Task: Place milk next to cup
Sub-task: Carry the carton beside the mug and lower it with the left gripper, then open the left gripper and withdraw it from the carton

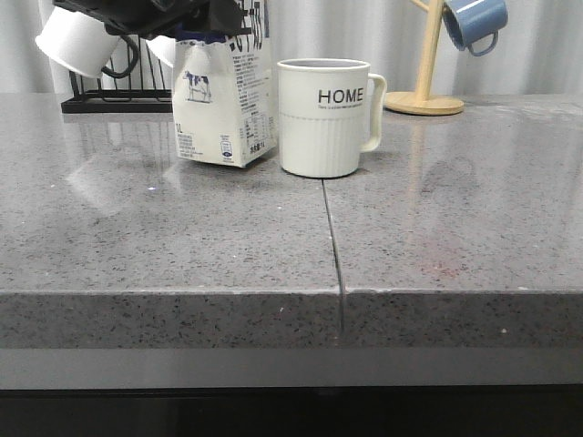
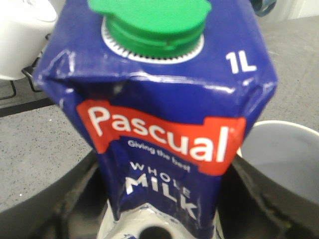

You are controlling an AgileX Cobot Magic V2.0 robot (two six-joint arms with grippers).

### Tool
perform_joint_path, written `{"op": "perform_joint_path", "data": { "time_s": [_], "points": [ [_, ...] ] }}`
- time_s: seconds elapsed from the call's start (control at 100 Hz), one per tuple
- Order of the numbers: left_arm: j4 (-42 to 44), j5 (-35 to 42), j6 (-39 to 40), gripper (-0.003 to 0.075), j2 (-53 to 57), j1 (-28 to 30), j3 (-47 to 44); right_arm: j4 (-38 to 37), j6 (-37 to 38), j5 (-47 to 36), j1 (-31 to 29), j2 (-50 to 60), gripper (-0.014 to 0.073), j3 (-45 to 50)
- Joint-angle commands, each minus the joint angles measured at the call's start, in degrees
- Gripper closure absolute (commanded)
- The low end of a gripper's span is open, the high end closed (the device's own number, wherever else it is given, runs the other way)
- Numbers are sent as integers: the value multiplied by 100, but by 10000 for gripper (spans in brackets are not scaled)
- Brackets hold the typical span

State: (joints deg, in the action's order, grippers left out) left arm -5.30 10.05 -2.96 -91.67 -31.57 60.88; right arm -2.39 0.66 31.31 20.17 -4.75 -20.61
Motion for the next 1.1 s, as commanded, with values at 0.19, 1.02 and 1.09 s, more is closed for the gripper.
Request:
{"op": "perform_joint_path", "data": {
  "time_s": [0.19,1.02,1.09],
  "points": [
    [90,366,61,194,177,-47,213,-23,-14,-423,-4,-73,654,-134],
    [82,-124,-156,181,1189,-47,-275,-23,-14,-423,-4,-73,654,-134],
    [82,-109,-156,258,1417,-21,-466,-23,-14,-423,-4,-73,654,-134]
  ]
}}
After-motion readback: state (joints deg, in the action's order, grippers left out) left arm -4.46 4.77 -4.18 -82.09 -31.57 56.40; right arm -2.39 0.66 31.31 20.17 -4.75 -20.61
